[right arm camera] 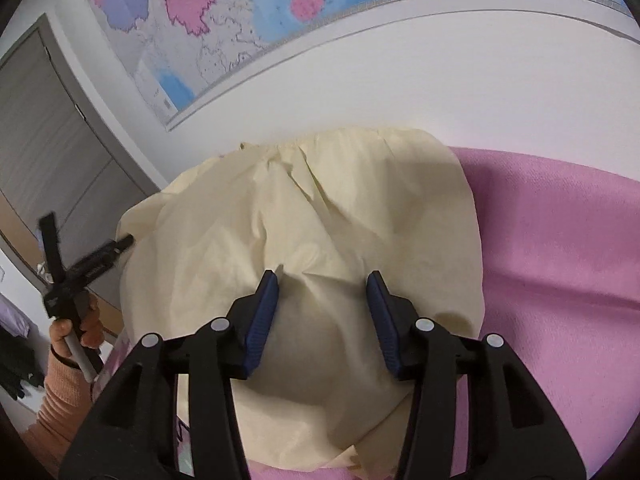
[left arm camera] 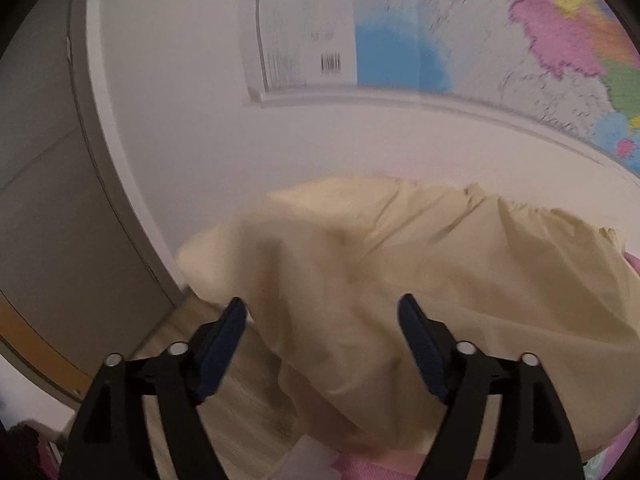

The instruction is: Fold large clothes

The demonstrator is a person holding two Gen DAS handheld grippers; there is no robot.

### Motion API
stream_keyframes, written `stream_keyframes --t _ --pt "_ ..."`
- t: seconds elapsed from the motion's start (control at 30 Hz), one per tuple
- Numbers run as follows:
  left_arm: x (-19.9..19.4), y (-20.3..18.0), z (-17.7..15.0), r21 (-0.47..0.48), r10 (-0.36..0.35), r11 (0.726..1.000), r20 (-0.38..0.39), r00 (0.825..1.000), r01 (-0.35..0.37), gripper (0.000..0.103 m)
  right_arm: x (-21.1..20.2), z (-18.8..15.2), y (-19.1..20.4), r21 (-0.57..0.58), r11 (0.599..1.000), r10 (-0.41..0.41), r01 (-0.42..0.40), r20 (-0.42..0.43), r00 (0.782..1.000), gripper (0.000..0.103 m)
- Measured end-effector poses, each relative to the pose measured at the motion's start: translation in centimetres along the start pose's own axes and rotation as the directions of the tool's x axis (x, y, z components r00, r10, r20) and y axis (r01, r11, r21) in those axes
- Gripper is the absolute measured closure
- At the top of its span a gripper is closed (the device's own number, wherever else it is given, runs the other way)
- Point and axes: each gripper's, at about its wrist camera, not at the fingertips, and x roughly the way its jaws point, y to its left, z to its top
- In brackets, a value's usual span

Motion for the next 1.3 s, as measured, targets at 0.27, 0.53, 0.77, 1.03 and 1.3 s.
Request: stream_keyframes --t 0.27,0.53,0.77,1.03,1.3 --pt "-5.2 -3.6 0.5 0.115 -0.102 0.989 0.095 0.99 0.091 0.018 -0.7 0.3 1.0 -0.052 0.998 -0.037 0.036 -0.028 0.999 0.052" --pt "-6.2 -7.0 -0.3 0.157 -0.193 0.971 0.088 0.977 0.178 0.018 -2.4 2.0 2.4 -0.118 0.99 -0.071 0.076 0.044 0.996 0.049" --pt "-4.2 -10.3 -1.7 0.181 -0.277 0.945 0.012 0.961 0.271 0.018 0.6 6.1 2.6 -0.111 0.988 -0.098 0.103 0.051 0.994 0.053" --pt "-2.4 -10.4 -3.2 0.14 -0.329 0.931 -0.07 0.942 0.336 0.018 5.9 5.6 -1.6 0.06 0.992 -0.106 0.113 -0.099 0.989 0.056" --pt "-4.9 -10.6 -3.7 0.137 -0.334 0.931 -0.047 0.941 0.337 0.018 -2.4 1.7 2.9 -0.13 0.991 -0.024 0.033 0.068 0.997 0.054"
